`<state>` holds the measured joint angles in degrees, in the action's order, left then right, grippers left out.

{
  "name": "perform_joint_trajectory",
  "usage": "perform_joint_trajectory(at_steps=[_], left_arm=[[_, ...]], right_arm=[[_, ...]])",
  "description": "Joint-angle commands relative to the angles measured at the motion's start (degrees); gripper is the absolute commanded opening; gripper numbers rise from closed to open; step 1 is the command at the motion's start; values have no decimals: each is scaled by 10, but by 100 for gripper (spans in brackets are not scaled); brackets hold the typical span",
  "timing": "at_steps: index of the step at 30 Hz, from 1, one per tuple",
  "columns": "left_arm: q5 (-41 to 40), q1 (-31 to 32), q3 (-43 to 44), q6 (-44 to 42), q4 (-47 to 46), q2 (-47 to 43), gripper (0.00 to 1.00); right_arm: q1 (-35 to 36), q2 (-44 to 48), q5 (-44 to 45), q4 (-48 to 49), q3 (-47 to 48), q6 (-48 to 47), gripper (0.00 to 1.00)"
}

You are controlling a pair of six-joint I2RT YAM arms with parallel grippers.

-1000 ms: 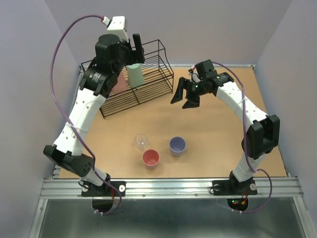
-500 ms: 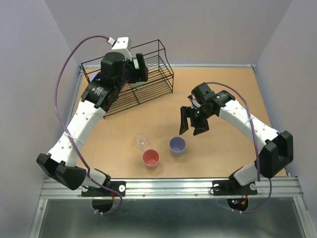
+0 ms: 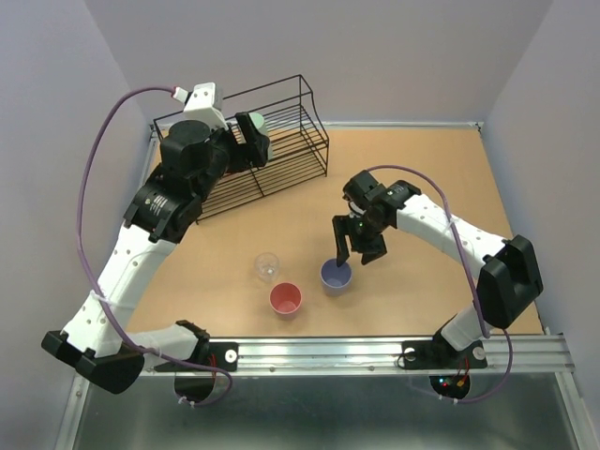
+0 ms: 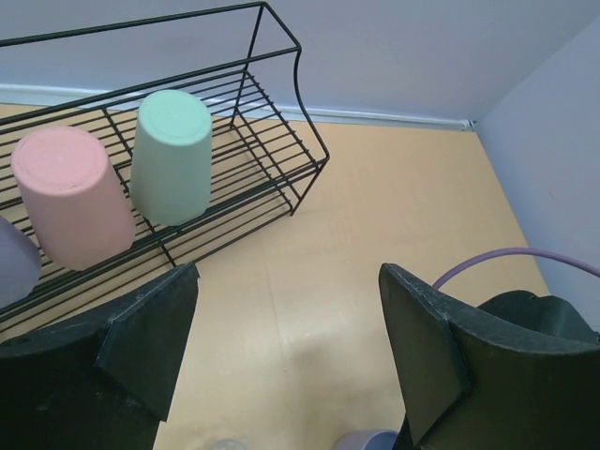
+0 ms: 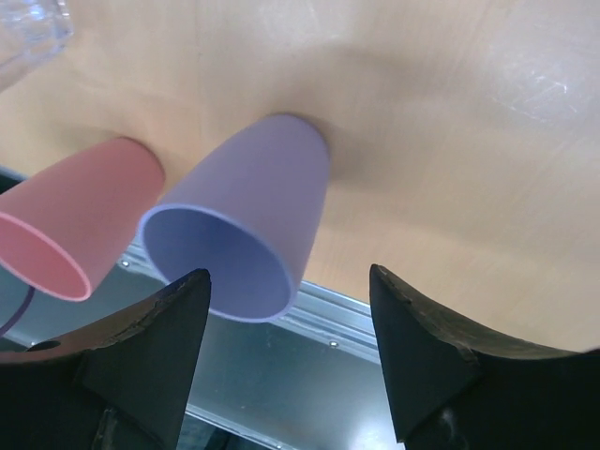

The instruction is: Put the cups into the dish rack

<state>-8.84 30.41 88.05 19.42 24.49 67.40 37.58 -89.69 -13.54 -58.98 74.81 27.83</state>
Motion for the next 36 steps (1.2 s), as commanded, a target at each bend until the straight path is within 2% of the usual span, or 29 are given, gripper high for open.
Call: perform_joint_trajectory(at_steps=[1, 5, 8, 9, 13, 15, 16, 18, 20, 24, 30, 32, 34, 36], left_arm=[[-23, 3, -16, 15, -1, -30, 88], [-30, 5, -27, 21, 5, -46, 88], [-35, 5, -32, 23, 8, -56, 88], [-36, 5, -33, 24, 9, -58, 88], [-36, 4, -32, 21, 10, -57, 88], [-36, 5, -30, 20, 10, -53, 88], [-36, 5, -26, 19, 8, -50, 88], [-36, 5, -19, 18, 8, -43, 88], [-39, 4, -2, 10, 7, -37, 88], [-36, 5, 42, -14, 7, 0, 88], [26, -1, 123, -47, -22, 67, 89], [86, -22, 148, -40, -53, 94, 89], [185, -51, 157, -14, -102, 118, 89], [252, -73, 151, 36, -149, 133, 89]], right_arm=[[4, -5, 44, 11, -25, -5, 71], [13, -11, 52, 19, -45, -7, 64], [16, -14, 54, 31, -61, -9, 52], [16, -15, 55, 37, -63, -10, 42], [16, -15, 55, 45, -68, -11, 25], [16, -17, 58, 48, -64, -10, 22], [16, -17, 62, 48, -62, -9, 15], [16, -15, 88, 47, -43, -2, 10], [15, -8, 112, 43, -20, 3, 1], [-14, -13, 121, 37, 61, 7, 0], [-155, -20, 25, 47, 208, 52, 0], [-199, -20, -32, 75, 256, 77, 1], [-231, -12, -102, 133, 274, 103, 0], [-245, -8, -174, 183, 279, 164, 0]])
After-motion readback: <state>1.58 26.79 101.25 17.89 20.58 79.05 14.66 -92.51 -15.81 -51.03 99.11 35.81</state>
